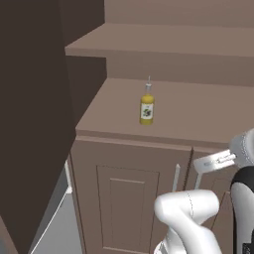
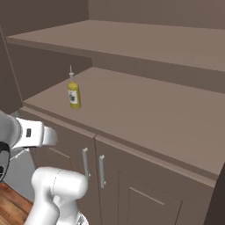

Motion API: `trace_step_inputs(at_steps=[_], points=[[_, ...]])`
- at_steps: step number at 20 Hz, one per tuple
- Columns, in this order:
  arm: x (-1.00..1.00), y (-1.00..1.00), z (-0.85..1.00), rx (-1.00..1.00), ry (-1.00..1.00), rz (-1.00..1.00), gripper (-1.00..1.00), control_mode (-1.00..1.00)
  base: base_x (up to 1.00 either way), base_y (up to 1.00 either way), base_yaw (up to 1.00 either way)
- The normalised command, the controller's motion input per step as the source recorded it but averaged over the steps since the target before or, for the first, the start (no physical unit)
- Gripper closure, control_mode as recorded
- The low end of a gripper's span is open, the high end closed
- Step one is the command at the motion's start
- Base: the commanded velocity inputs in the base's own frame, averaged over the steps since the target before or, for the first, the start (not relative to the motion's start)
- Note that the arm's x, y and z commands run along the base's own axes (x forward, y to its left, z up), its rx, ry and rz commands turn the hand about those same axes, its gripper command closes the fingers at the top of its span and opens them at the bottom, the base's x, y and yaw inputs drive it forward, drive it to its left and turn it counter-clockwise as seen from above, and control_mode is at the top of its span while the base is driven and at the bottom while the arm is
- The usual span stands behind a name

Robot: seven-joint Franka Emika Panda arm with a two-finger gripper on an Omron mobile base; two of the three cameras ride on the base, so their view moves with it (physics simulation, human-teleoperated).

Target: Retrieve the bottle and the shaker from the cabinet and place them next to the mixing bowl on the counter. Then add garlic from the fridge to the mixing bowl.

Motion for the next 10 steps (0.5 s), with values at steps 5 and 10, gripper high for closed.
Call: trace_step_inputs(at_steps=[5,10], points=[[0.96,-0.63,-0.09,0.09,-0.04,0.35,-1.0,-1.0,0.0,0.0,0.0],[0.99,-0.62,-0.48,0.12,-0.07,0.37,-1.0,-1.0,0.0,0.0,0.0]])
